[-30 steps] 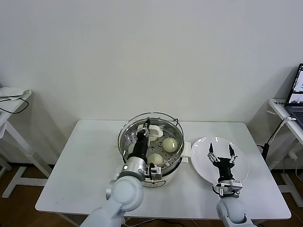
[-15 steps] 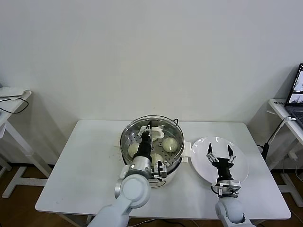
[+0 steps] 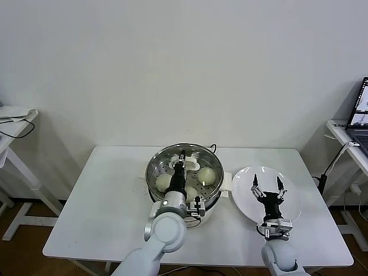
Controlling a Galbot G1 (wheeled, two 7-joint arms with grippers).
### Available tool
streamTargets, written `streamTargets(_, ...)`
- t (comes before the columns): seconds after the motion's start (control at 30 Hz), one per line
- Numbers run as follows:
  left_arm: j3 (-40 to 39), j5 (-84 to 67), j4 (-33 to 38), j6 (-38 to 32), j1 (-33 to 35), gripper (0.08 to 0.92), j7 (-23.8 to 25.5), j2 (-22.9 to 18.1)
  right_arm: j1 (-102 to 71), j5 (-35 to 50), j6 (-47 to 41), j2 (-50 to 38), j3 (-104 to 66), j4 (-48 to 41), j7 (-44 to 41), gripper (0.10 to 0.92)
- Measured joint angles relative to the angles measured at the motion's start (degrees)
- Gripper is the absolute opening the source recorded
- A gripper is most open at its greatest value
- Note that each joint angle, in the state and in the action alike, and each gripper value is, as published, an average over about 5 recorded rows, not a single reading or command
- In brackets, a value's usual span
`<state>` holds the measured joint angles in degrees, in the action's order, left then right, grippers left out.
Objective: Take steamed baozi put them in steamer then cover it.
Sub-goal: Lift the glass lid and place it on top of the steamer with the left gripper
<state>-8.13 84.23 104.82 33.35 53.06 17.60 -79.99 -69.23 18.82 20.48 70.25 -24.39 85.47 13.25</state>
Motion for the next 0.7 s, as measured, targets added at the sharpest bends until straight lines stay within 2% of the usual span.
streamTargets(0.7,-0.18,1.33,-1.52,-0.46,-0.03,0.196,-0.06,-0.84,0.33,0.10,0.12,-0.16,-0.24,-0.42,0.00,0.823)
